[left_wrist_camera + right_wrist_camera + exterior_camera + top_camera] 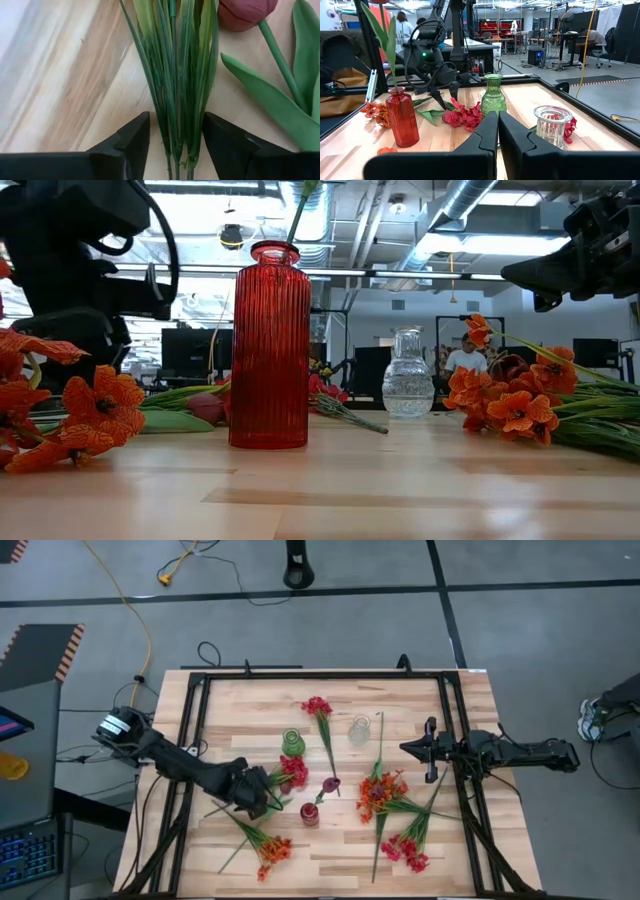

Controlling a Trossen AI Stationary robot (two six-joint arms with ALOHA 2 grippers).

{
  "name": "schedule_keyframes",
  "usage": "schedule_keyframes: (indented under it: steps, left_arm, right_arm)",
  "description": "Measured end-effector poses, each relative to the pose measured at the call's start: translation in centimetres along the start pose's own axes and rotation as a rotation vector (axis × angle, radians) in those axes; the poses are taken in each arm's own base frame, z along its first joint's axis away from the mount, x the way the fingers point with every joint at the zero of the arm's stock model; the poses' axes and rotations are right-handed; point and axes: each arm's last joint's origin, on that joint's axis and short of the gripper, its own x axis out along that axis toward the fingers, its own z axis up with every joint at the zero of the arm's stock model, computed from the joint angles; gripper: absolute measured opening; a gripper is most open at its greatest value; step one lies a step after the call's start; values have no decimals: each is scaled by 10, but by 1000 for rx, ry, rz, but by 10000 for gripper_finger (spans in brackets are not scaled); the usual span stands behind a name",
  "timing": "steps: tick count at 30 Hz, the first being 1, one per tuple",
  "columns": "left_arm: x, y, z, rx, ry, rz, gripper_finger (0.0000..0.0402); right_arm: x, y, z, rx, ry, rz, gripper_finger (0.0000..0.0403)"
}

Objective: Sort flowers into vase by color
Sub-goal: Put the left pink flowers into the green vase

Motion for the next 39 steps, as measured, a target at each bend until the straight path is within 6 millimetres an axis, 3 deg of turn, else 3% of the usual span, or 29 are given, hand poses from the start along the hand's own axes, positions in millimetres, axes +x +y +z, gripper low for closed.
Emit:
schedule_keyframes:
  steps: [14,24,39]
  left_arm:
    - [3,6,5,-32,6,10,12]
    - [-9,11,7,-48,-29,-12,8]
    - [-69,32,17,-117,-285,-151,6]
  right_arm:
    - [0,0,0,0,0,0,43]
    - [0,0,0,0,0,0,43]
    - [0,0,0,0,1,-1,43]
